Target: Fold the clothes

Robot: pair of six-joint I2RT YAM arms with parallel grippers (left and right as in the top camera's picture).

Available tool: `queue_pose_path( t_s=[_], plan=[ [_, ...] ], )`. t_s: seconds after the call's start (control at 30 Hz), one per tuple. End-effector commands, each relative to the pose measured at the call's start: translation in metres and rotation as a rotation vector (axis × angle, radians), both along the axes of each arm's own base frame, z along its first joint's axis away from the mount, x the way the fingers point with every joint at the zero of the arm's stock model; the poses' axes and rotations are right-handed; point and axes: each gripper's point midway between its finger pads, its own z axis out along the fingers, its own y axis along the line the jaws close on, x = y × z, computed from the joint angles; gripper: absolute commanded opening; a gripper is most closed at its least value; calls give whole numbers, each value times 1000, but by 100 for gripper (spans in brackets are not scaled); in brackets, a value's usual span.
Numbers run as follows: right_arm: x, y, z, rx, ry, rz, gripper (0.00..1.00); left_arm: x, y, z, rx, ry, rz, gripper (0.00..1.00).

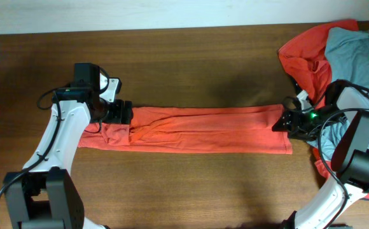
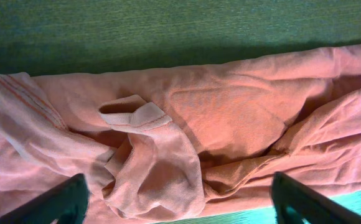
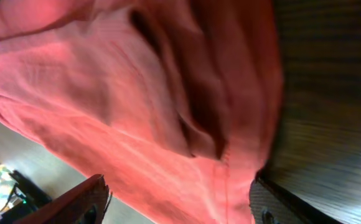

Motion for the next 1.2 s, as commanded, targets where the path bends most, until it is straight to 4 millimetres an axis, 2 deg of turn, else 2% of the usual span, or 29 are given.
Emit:
queue_pose_path(
  t_s=[0.0,0.1,0.2,0.3,0.4,0.6,0.67,0.7,0.9,1.03,1.17],
  plan=[
    [2,18,1,19,-19,31,69,2,3,3,6,-10,7,96],
    [10,23,-1,-1,-24,23,64,1,3,3,6,-6,7,96],
    [17,17,-7,-59,-4,-31,43,0,3,3,6,-3,7,96],
    [24,10,-11,-94,9,-103,33,0,3,3,6,-3,7,96],
    [27,8,-11,-99,-1,-111,29,-1,3,2,6,1,7,96],
    [25,8,-11,-99,32,-151,33,-1,3,2,6,1,7,96],
    [26,6,-11,-98,53,-196,39,-1,3,2,6,2,7,97],
    [27,3,-11,-97,66,-233,45,-1,3,2,6,2,7,97],
    [29,-19,-12,-96,55,-312,53,-1,3,2,6,4,7,97],
    [31,-19,-12,-97,49,-311,55,-1,3,2,6,4,7,97],
    [37,-9,-11,-91,28,-286,55,-2,3,2,6,5,7,97]
  ],
)
